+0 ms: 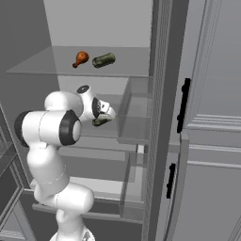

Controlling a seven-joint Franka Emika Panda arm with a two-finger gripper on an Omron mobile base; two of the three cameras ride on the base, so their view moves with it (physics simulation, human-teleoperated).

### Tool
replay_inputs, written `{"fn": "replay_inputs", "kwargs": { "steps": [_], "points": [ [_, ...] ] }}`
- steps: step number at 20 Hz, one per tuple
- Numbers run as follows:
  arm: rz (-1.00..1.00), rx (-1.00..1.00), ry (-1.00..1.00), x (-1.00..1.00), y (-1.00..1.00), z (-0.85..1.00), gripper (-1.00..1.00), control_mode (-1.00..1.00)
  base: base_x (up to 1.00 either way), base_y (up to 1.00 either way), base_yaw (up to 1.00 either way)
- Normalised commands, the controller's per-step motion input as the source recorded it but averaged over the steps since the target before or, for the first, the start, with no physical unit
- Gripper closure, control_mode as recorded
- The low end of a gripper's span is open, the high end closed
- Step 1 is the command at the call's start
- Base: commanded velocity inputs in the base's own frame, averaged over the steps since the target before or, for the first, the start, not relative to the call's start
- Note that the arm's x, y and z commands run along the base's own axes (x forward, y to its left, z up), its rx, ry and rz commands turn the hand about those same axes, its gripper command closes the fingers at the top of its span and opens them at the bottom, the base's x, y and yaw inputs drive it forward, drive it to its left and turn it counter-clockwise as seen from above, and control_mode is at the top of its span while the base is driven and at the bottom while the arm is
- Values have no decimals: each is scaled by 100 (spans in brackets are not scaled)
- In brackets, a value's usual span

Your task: Place one cucumber and one chicken drumstick in each tupperware on the nearby counter, to pack two identical lunches.

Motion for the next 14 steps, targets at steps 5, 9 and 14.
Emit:
{"fn": "replay_inputs", "kwargs": {
  "steps": [5,9,14],
  "points": [
    [-4,0,6,0,0,-38,-100,-100,0,0,0],
    [-2,0,4,0,0,-28,-100,-100,0,0,0],
    [-1,0,7,0,0,-20,100,-100,0,0,0]
  ]
}}
